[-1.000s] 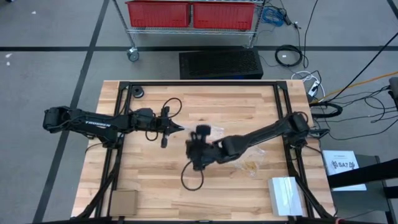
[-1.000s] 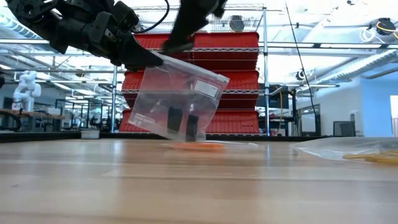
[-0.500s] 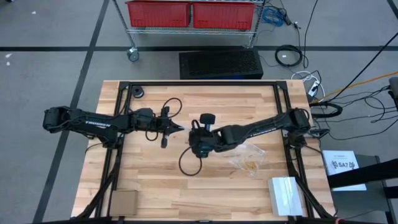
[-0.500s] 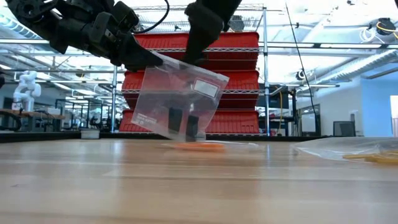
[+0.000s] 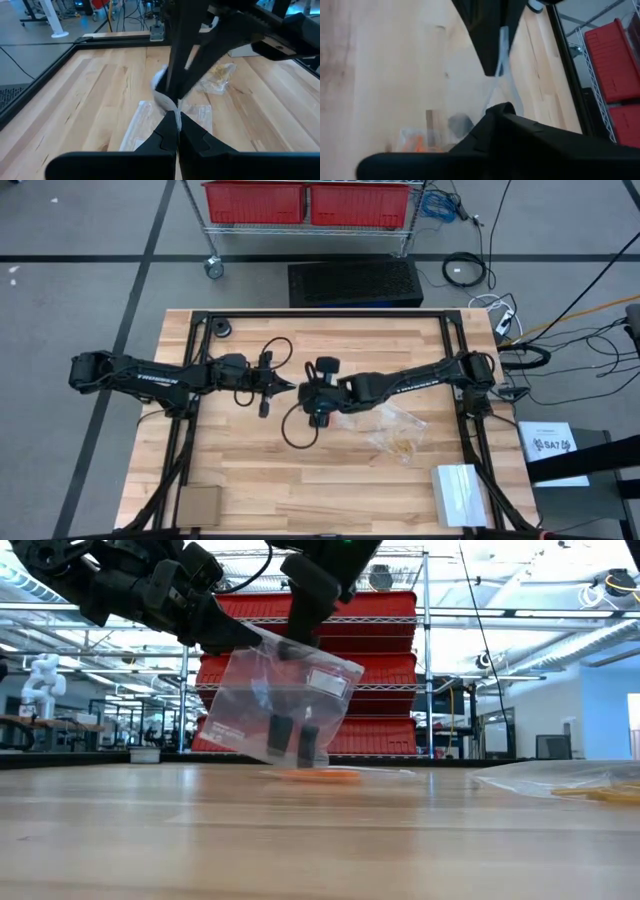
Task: Sort rubber bands
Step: Put the black rubber band into the top left transparent zip lock bag
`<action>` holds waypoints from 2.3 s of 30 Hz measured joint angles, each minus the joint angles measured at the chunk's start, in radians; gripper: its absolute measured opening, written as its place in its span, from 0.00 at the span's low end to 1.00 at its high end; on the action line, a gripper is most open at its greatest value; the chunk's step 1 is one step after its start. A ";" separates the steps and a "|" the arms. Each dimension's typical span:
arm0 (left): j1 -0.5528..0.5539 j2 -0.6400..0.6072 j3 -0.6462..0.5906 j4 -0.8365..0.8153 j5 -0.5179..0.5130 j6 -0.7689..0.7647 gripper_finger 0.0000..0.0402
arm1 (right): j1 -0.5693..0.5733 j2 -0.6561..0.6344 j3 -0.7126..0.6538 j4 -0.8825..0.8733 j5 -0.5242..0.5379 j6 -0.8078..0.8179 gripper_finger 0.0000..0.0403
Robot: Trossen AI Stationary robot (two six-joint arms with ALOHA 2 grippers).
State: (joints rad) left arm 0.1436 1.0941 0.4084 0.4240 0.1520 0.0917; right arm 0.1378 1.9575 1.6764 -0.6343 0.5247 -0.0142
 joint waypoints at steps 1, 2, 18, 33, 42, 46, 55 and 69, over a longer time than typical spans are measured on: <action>0.000 0.000 0.000 0.000 0.000 0.000 0.00 | 0.000 -0.001 0.000 0.003 -0.004 -0.001 0.10; 0.000 0.000 0.000 0.000 0.000 0.000 0.00 | 0.001 -0.003 0.000 0.005 -0.007 -0.002 0.12; 0.000 0.000 0.000 -0.005 0.019 0.000 0.00 | 0.003 -0.015 0.087 -0.068 -0.081 0.002 0.31; 0.000 0.000 0.000 -0.018 0.027 0.019 0.00 | -0.012 -0.026 0.080 -0.239 -0.138 0.076 0.02; 0.000 0.000 0.000 -0.014 0.027 0.018 0.00 | -0.020 0.015 0.079 -0.188 -0.166 0.069 0.00; 0.000 0.000 0.000 -0.013 0.027 0.018 0.00 | -0.043 0.035 0.079 -0.158 -0.171 0.055 0.00; 0.000 0.000 0.000 -0.005 0.027 0.018 0.00 | -0.104 0.039 0.079 -0.117 -0.273 0.110 0.05; 0.000 0.000 0.000 0.021 0.027 -0.008 0.00 | -0.081 -0.034 0.079 -0.303 -0.317 0.177 0.20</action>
State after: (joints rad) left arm 0.1432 1.0943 0.4084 0.4451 0.1787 0.0833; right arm 0.0572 1.9232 1.7550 -0.9377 0.2077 0.1625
